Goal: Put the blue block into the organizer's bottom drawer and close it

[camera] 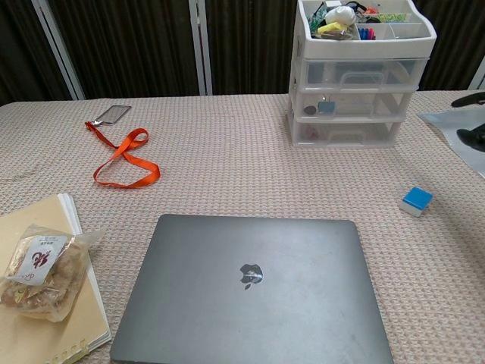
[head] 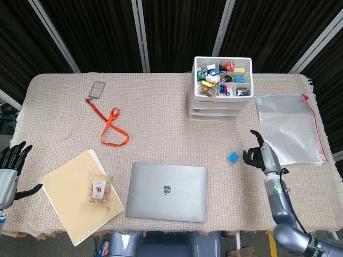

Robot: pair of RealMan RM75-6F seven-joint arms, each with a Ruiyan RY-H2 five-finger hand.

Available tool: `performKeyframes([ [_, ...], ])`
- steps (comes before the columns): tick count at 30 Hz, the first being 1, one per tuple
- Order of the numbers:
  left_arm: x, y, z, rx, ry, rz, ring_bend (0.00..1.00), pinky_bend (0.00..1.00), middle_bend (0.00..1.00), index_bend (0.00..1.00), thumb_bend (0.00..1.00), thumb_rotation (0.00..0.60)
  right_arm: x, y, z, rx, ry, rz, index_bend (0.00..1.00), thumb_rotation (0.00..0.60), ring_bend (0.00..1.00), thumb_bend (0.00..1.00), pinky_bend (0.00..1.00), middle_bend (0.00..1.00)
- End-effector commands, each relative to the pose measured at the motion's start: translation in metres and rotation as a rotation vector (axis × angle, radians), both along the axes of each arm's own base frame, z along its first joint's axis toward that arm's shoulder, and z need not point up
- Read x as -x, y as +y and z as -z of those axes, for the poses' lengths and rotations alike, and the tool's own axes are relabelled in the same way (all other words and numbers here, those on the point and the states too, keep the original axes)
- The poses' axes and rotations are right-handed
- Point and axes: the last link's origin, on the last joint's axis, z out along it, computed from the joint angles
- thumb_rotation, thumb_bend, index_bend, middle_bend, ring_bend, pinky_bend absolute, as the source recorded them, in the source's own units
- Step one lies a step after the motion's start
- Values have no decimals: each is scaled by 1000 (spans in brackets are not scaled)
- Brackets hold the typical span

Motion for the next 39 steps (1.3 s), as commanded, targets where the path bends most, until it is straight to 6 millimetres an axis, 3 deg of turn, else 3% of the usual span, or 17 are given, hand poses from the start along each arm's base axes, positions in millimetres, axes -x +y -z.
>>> performKeyframes([
  [1,0,1,-1,-1,-5,-2,0,0,0,31,147,600,-32,-31,17,-55,-254,68,98,600,830,472,728,796],
  [9,-1,3,-2,-5,-8,2,0,0,0,32,147,600,-43,-57,41,-120,-526,253,108,600,830,485,728,796],
  [22,-1,6,-2,-7,-11,1,0,0,0,32,147,600,-49,-82,76,-156,-572,336,120,600,830,488,728,796],
  [39,-1,9,-1,1,-14,-3,0,0,0,36,147,600,-52,-101,100,-157,-630,394,211,600,830,503,728,797],
])
